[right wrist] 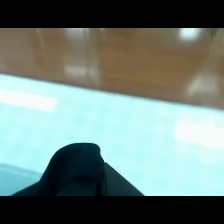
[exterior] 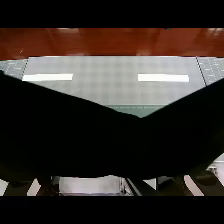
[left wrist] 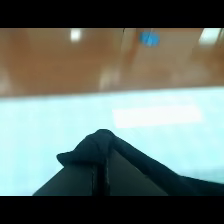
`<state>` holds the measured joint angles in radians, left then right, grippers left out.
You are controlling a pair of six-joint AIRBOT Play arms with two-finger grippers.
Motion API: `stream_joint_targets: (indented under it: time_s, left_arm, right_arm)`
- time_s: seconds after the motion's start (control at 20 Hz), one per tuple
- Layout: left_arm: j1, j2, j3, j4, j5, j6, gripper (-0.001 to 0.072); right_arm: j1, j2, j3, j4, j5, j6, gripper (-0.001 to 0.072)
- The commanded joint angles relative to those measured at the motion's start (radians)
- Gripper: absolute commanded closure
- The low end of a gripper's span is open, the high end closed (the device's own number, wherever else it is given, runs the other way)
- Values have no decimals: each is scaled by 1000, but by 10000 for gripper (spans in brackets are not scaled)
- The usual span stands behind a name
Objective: Fold the shirts.
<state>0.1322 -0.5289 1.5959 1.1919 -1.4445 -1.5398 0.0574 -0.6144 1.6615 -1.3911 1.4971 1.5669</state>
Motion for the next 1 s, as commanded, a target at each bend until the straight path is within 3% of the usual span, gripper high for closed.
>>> stream_joint_targets:
  time_s: [0.0,0.15,0.35,0.45,0.55,0.7,0.9,0.95]
  left_arm:
    - [0,36,-238,39,-47,-44,676]
    - [0,16,-545,31,100,-44,676]
    - [-2,-71,-914,-7,608,-44,676]
    - [-2,-163,-974,-14,819,-44,676]
    - [-2,-286,-966,-14,948,-44,676]
    - [-2,-488,-903,-16,993,-44,676]
    - [-2,-673,-771,-29,867,0,676]
    - [0,-689,-739,-29,855,2,675]
  right_arm:
    - [0,30,-220,-28,-77,38,682]
    - [0,-74,-378,-30,-192,37,683]
    - [0,-352,-442,-24,-335,18,682]
    - [0,-505,-439,-19,-442,19,682]
    - [0,-640,-426,21,-537,19,682]
    - [0,-791,-399,128,-640,28,682]
    - [-4,-871,-396,246,-698,39,675]
    - [-18,-870,-389,257,-695,39,552]
